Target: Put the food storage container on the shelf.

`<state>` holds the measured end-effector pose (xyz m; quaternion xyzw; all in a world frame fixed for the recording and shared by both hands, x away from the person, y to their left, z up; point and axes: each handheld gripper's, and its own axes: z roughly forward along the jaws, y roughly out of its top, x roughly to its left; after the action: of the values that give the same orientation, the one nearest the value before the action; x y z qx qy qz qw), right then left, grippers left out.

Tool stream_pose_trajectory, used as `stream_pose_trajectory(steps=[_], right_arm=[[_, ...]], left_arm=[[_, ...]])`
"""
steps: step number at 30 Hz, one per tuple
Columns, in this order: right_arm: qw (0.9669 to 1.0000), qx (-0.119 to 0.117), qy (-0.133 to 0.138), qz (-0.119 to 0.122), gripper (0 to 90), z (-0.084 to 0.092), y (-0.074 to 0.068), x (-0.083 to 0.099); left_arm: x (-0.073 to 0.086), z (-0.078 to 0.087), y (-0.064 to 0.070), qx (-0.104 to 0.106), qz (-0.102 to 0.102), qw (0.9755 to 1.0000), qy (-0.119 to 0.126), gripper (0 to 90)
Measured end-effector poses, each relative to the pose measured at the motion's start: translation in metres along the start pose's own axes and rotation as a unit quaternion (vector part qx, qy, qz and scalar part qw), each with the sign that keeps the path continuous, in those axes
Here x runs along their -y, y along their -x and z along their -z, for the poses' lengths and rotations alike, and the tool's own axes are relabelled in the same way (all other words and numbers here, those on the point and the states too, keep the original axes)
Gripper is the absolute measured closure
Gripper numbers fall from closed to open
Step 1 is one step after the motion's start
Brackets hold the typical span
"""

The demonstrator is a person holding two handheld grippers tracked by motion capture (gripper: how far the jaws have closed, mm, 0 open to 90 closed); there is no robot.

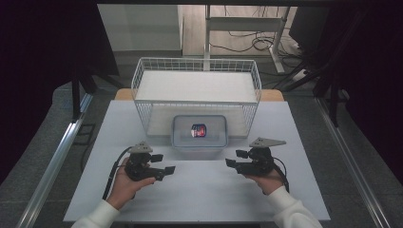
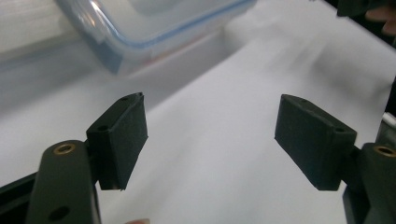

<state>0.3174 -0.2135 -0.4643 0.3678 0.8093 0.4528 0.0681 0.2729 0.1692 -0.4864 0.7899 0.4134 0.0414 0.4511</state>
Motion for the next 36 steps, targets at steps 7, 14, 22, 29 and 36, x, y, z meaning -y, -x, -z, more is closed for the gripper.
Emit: stream_pose_trajectory(steps=[7,14,22,29,36], right_arm=[[0.9997,0.003,-0.012,0.022,37.6,-0.007,-0.013,0.005],[0.9976,0.011,-0.04,0.054,55.2,-0.019,-0.028,0.007],[0.9947,0.025,-0.062,0.078,87.5,-0.037,-0.037,0.005],[0.992,0.03,-0.08,0.093,88.6,-0.07,-0.052,-0.004],[0.9907,0.037,-0.09,0.095,88.6,-0.097,-0.055,-0.009]], left_arm=[[0.015,0.014,0.011,-0.02,-0.013,0.9997,-0.007,24.5],[0.022,0.019,0.015,-0.017,-0.009,0.9998,-0.011,23.5],[0.024,0.019,0.014,-0.013,-0.007,0.9998,-0.017,23.5],[0.025,0.017,0.013,-0.013,-0.005,0.9997,-0.021,23.5],[0.025,0.019,0.012,-0.012,-0.006,0.9998,-0.017,23.6]])
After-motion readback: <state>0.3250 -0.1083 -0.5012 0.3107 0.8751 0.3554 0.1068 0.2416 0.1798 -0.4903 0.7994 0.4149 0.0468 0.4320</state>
